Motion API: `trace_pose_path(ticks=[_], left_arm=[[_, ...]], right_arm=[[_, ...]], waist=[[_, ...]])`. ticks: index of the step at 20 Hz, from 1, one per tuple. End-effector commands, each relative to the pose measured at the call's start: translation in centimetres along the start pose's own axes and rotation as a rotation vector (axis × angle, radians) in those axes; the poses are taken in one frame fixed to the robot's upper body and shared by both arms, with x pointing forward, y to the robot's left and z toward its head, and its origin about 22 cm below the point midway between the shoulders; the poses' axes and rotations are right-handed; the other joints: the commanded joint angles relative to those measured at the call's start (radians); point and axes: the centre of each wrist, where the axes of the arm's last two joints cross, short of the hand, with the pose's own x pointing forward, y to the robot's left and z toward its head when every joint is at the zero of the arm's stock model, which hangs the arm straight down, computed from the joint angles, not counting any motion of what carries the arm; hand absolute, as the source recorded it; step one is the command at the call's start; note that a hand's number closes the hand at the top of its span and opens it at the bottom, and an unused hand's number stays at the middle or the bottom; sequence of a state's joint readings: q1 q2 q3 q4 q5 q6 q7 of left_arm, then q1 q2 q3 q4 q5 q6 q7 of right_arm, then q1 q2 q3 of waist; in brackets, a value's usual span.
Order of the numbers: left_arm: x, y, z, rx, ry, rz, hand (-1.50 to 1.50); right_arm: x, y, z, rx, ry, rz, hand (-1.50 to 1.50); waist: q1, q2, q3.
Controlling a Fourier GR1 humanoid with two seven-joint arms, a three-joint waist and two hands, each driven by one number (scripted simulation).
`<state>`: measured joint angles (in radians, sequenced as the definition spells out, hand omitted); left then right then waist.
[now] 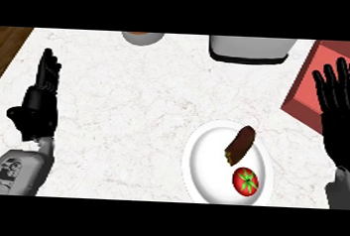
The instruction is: Pick the tomato from the plate and place it in the cardboard box
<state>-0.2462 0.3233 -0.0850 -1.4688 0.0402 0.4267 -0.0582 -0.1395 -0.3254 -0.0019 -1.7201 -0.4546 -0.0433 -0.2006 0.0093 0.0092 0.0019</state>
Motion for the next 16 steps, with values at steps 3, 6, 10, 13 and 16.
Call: trace_pose_path(ticks=[3, 6, 10, 13, 16], left_arm=[[-2.9, 1.6, 2.0, -0.155, 0.100, -0.119, 0.00], [-4.9, 2.6, 3.7, -0.241, 0.192, -0.216, 0.00], [-5.4, 1.4, 4.8, -0.310, 0.217, -0.190, 0.00], [-5.6, 1.0, 5.1, -0.350, 0.235, -0.193, 0.00], [-5.6, 1.5, 5.0, -0.359, 0.240, -0.196, 0.00]], right_arm=[[-1.9, -6.7, 5.9, 0.031, -0.144, 0.056, -1.50], [-1.3, -9.8, 8.6, 0.041, -0.254, 0.119, -1.50], [-4.7, -13.2, 15.1, -0.332, -0.211, 0.279, -1.50], [-5.3, -13.6, 17.3, -0.176, -0.388, 0.290, -1.50], [-3.0, -15.3, 18.8, 0.019, -0.398, 0.465, -1.50]], waist=[[-0.030, -0.004, 0.003], [-0.076, 0.000, 0.013], [-0.051, 0.009, 0.011], [-0.042, -0.002, 0.009], [-0.039, -0.009, 0.004]])
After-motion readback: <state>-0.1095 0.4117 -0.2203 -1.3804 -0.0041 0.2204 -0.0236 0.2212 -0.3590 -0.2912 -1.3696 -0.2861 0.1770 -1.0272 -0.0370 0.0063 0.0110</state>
